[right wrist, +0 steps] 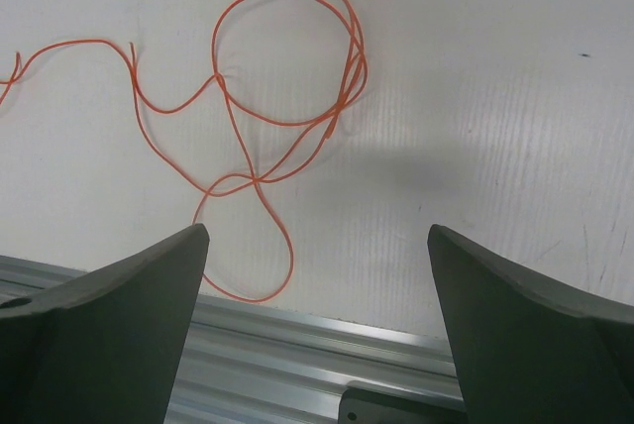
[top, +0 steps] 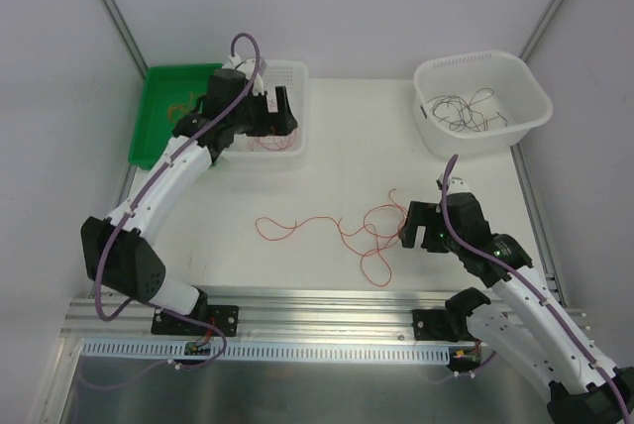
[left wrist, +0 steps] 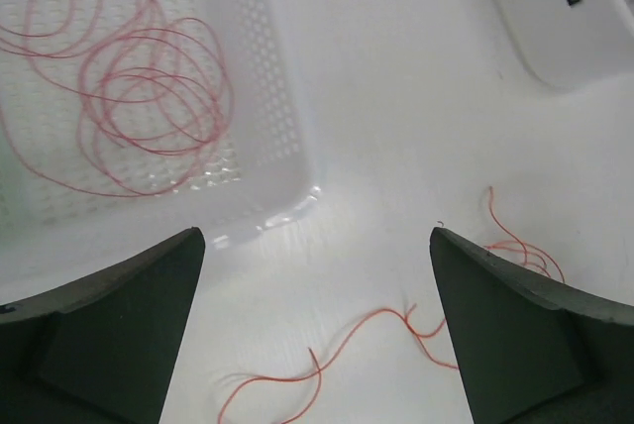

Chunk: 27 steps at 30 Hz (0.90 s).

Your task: Untangle the cables

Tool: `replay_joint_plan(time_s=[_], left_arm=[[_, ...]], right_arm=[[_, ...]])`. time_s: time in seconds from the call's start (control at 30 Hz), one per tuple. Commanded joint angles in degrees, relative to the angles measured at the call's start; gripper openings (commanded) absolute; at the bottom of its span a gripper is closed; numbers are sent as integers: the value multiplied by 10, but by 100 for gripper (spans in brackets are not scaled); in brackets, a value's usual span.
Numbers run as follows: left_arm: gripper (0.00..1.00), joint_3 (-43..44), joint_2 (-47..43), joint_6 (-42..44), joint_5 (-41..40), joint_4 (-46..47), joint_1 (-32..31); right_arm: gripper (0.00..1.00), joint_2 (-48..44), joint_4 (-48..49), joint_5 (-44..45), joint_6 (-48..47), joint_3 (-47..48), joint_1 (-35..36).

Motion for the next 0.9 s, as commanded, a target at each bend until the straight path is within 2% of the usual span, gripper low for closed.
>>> replay_joint_plan(time_s=[0.0,0.27,0.5,0.63,0.77,0.87], left_arm=[[99,-80,-47,-17,-15,4,-61],[96,-202,-65,-86,-79,4,-249],[87,-212,6,-160,-165,6,-359],[78,-196,59,-172,-187,7,-382],[73,-184,84,-176,-193,8,-389],[71,-178,93,-175,-194,8,-390]], right_arm=[[98,-1,22,-25,14,16,1],[99,-2,28,-34,20,4,1],[99,-1,33,-35,23,-3,2],[96,3,41,-36,18,-12,2],[91,17,47,-25,24,-21,3],[77,33,60,-11,36,-28,3]])
